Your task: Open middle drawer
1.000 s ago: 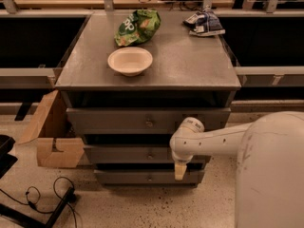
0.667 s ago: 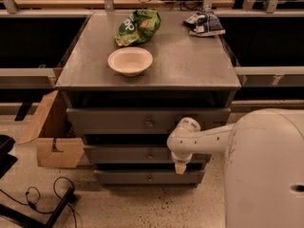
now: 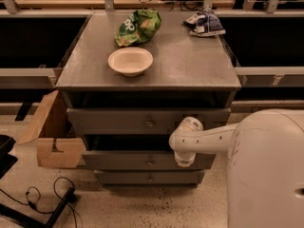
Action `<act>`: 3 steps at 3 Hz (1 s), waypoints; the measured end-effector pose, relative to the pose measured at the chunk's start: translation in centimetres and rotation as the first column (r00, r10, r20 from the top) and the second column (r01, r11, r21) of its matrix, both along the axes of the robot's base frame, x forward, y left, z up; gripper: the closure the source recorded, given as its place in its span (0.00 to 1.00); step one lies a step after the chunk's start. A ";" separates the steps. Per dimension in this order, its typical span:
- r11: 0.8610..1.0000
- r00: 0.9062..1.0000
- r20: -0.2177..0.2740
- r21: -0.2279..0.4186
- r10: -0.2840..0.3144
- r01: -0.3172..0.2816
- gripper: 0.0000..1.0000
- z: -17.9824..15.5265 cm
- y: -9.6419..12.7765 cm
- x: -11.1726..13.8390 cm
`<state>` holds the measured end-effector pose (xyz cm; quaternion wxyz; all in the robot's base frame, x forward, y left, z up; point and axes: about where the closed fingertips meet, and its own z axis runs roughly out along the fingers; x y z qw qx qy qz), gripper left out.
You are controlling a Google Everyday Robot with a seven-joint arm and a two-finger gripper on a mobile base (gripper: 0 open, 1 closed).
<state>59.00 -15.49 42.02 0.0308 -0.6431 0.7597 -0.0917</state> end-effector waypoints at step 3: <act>1.000 1.000 0.000 0.000 0.000 0.000 0.74 1.2 0.0 0.2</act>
Offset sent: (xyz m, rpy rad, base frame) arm -0.2651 -0.0789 0.1515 0.0043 0.1437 -0.3086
